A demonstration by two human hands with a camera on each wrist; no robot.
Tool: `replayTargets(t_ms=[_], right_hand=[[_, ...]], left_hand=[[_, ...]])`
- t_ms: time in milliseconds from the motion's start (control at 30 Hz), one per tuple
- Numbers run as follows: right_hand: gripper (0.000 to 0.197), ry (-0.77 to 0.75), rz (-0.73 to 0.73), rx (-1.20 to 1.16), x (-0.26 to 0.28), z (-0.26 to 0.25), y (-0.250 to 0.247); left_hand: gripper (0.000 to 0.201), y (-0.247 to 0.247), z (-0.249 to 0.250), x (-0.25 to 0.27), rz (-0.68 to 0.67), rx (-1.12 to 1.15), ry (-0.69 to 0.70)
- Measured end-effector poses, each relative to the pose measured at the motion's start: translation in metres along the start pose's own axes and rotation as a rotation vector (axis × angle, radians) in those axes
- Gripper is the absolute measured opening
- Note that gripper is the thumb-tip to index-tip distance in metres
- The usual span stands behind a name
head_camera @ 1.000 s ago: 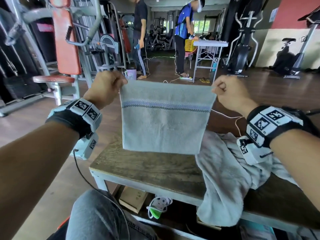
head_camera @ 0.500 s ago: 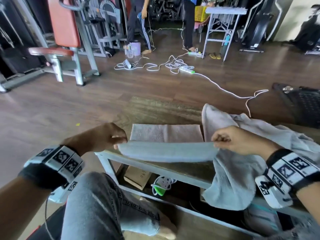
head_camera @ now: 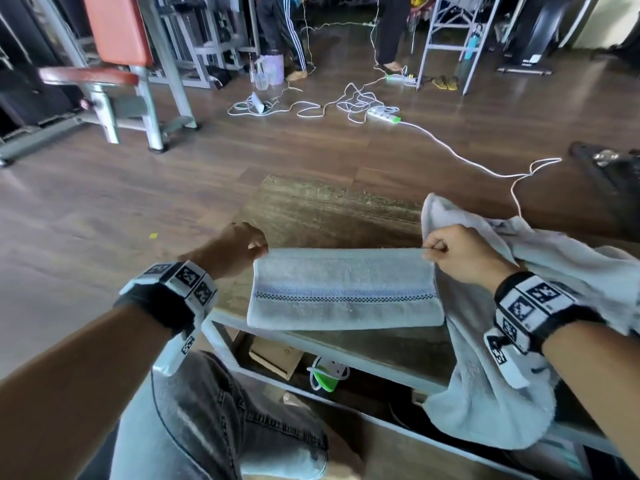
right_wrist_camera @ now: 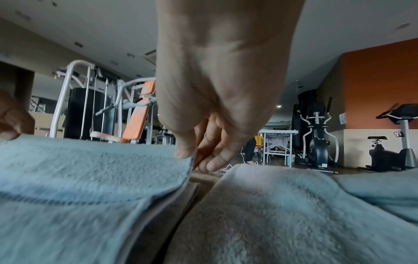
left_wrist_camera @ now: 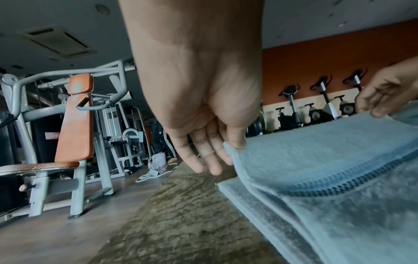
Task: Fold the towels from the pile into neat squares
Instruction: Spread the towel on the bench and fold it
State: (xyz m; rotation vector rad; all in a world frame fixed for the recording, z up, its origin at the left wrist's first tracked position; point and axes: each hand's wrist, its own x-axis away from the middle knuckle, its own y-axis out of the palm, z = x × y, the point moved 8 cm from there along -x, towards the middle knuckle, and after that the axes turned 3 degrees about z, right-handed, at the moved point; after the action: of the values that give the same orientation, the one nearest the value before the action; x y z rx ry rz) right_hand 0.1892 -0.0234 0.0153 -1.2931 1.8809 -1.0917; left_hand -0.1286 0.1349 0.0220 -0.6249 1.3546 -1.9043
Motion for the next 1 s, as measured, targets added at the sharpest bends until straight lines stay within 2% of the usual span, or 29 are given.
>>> replayTargets(t_ms=[100, 233, 300, 400, 533, 633, 733, 867, 933, 1000], right_hand=[[0.013, 0.017, 0.057, 0.037, -0.018, 0.005, 0.013], [0.017, 0.024, 0.04, 0.074, -0.034, 0.015, 0.037], [0.013, 0.006, 0.054, 0.075, -0.036, 0.016, 0.045], [0.012, -0.05, 0.056, 0.095, -0.034, 0.012, 0.048], [0.017, -0.006, 0.002, 0.11, -0.032, 0.012, 0.045], [0.014, -0.012, 0.012, 0.091, -0.03, 0.006, 0.031], [0.015, -0.035, 0.11, 0.066, -0.025, -0.005, -0.001], [0.011, -0.074, 0.367, 0.03, -0.002, -0.016, -0.059], [0.011, -0.11, 0.488, -0.003, 0.018, -0.015, -0.085], [0.009, -0.154, 0.599, -0.005, 0.044, -0.01, -0.106]], left_hand=[[0.018, 0.014, -0.013, -0.018, 0.016, -0.022, -0.065], [0.014, 0.034, -0.025, -0.029, 0.016, -0.092, -0.118], [0.013, 0.041, -0.026, -0.03, 0.031, -0.094, -0.126], [0.015, 0.045, -0.023, -0.03, 0.04, -0.064, -0.117], [0.018, 0.042, -0.02, -0.032, -0.024, -0.126, -0.12], [0.014, 0.029, -0.009, -0.033, 0.001, -0.093, -0.109], [0.01, 0.0, 0.009, -0.035, 0.09, -0.037, -0.075], [0.009, -0.053, 0.033, -0.03, 0.345, 0.035, 0.004], [0.014, -0.074, 0.051, -0.018, 0.488, 0.095, 0.116], [0.011, -0.085, 0.071, 0.002, 0.586, 0.119, 0.256]])
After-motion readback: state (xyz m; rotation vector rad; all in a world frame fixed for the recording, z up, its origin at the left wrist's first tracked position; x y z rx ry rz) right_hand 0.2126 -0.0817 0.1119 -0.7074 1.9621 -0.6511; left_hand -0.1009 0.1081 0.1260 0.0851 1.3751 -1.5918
